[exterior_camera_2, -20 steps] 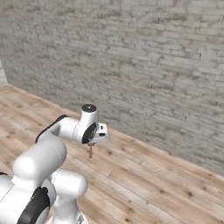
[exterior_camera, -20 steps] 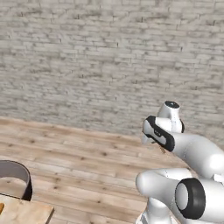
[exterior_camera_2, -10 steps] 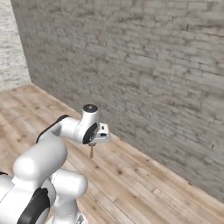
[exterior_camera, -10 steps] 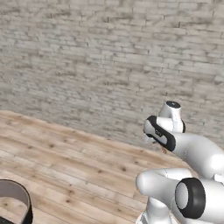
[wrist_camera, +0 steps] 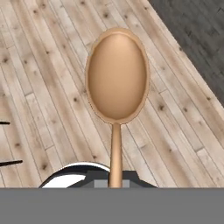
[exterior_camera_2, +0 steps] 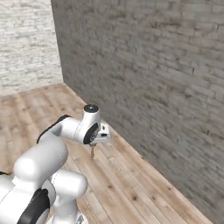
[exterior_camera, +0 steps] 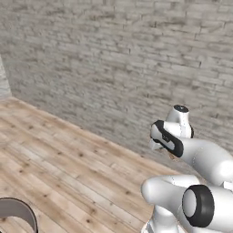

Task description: Take the fork and place it on the left side of the plate. Then take the spoon and place it on the right side of the plate. Make sure they're directly next to the plate.

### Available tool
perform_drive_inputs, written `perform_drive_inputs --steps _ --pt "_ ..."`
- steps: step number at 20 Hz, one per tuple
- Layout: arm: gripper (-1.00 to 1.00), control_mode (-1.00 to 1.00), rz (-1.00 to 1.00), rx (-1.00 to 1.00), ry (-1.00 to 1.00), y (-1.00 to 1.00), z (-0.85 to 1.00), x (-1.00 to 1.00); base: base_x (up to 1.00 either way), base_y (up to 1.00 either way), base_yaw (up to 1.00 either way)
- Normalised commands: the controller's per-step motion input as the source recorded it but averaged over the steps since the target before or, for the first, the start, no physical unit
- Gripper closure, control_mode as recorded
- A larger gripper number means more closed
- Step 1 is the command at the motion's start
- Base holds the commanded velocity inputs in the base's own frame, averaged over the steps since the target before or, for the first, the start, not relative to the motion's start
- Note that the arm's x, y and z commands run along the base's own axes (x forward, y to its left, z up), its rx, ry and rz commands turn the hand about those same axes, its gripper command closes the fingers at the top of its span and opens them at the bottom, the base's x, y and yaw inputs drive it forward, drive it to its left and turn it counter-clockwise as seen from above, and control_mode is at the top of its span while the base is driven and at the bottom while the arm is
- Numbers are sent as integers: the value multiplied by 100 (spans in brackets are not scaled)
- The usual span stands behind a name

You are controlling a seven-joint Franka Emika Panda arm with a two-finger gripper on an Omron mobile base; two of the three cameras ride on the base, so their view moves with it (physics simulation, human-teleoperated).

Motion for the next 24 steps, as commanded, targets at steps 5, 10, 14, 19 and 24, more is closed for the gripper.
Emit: perform_drive_inputs --steps 5,10,14,19,24 --pt "100 100 0 0 0 0 0 0 81 1 41" --pt "100 100 0 0 0 0 0 0 80 0 42" --pt "100 100 0 0 0 0 0 0 80 0 42" --pt "100 100 0 0 0 0 0 0 80 0 42" --pt "100 100 0 0 0 0 0 0 77 0 45"
